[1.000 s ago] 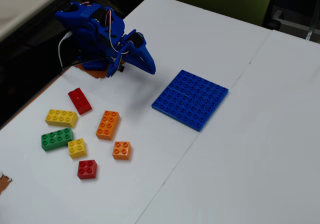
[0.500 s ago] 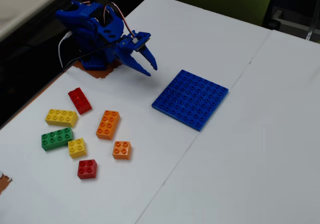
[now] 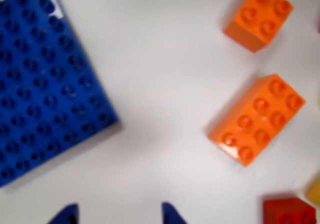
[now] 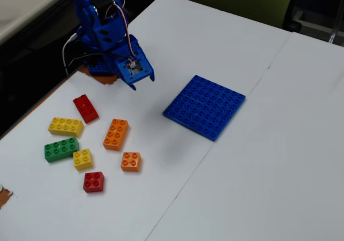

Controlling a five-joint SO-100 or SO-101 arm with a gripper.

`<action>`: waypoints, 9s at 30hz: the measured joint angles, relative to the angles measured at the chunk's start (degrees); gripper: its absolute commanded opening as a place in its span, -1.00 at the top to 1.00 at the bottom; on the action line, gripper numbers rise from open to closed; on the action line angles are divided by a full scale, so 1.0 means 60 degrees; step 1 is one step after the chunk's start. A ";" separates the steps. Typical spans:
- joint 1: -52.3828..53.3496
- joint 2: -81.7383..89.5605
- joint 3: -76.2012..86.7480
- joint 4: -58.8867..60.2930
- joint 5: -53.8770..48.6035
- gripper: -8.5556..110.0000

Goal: Pick up the 2x4 orange block and go up the 8x8 blue block.

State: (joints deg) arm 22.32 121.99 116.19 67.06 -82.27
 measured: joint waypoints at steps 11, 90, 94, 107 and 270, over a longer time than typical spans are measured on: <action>0.1948 -0.4146 -0.3545 0.1816 0.1084 0.17; 0.1011 -0.3838 -0.5449 0.0952 0.1216 0.86; -0.0044 -0.3647 -0.6270 0.0937 0.2651 0.86; -0.2651 -0.6855 -1.3989 0.4072 0.4160 0.85; -0.3545 -1.1558 -1.5190 0.5449 -0.0293 0.85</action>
State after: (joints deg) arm 1.05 52.65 25.05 99.76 -84.02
